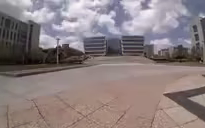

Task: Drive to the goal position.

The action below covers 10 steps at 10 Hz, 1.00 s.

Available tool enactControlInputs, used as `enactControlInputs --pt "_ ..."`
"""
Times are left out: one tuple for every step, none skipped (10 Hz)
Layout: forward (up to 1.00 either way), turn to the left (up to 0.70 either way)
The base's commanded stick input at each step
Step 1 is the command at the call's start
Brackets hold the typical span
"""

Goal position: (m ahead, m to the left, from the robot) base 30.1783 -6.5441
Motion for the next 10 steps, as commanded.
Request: enactControlInputs --pt "0.70 0.00" --pt "0.70 0.00" --pt "0.70 0.00" --pt "0.70 0.00" --pt "0.70 0.00" --pt "0.70 0.00" --pt "0.70 0.00" --pt "0.70 0.00" --pt "0.70 0.00" --pt "0.70 0.00"
